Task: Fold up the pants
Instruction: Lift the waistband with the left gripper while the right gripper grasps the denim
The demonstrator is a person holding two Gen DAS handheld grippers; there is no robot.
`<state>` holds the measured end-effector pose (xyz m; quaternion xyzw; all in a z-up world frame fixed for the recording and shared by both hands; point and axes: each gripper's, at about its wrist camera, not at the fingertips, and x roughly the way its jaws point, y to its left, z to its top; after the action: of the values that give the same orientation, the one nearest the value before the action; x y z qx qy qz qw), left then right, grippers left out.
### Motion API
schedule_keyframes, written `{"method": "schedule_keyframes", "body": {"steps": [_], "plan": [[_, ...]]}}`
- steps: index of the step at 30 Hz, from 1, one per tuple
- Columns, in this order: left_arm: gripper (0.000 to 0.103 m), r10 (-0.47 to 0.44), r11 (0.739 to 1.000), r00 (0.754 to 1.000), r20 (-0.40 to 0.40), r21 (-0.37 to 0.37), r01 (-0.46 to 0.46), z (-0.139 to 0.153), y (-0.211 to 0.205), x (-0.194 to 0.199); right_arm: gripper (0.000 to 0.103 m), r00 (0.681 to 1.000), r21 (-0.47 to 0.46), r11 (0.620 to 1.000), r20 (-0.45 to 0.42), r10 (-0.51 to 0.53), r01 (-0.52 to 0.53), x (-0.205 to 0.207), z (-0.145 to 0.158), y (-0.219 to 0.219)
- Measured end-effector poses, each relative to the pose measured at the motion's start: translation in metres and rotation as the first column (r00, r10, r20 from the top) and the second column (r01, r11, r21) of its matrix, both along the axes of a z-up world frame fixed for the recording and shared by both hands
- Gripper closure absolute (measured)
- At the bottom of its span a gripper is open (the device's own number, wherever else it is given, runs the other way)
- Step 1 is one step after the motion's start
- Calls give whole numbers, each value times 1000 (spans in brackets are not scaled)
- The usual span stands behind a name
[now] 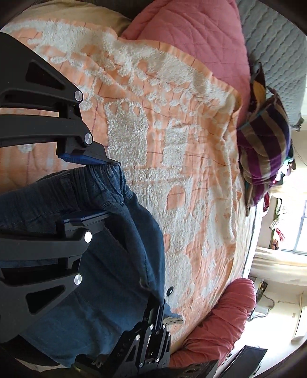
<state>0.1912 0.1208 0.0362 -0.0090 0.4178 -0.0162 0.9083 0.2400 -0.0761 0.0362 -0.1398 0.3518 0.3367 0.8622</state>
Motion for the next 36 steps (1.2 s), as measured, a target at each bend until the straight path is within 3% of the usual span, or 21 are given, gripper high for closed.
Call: {"method": "schedule_keyframes", "body": {"steps": [4,11,13,23,30,36], "plan": [[72,-14,1000,1000,21,11,14,11,-8,-18,101,1000,39,999,6,1,-1,-30,13,-13],[72,-44,993,997,64,113,37,20,-29,-60,101,999,96,995,18,37,-39,-82,25,-33],[72,-42,993,997,63,112,35,18,-31,-75,101,998,109,992,16,65,-66,-110,23,-38],[71,-31,995,1000,-2,96,31,0,-37,-129,101,994,102,989,-14,105,-103,-172,1,-42],[63,-12,1000,996,-93,-1,12,-13,-27,-143,101,993,50,992,-23,118,-117,-195,-24,-39],[61,38,994,996,-84,-96,-46,-5,-15,-176,101,990,36,990,-29,136,-134,-208,-40,-34]]}}
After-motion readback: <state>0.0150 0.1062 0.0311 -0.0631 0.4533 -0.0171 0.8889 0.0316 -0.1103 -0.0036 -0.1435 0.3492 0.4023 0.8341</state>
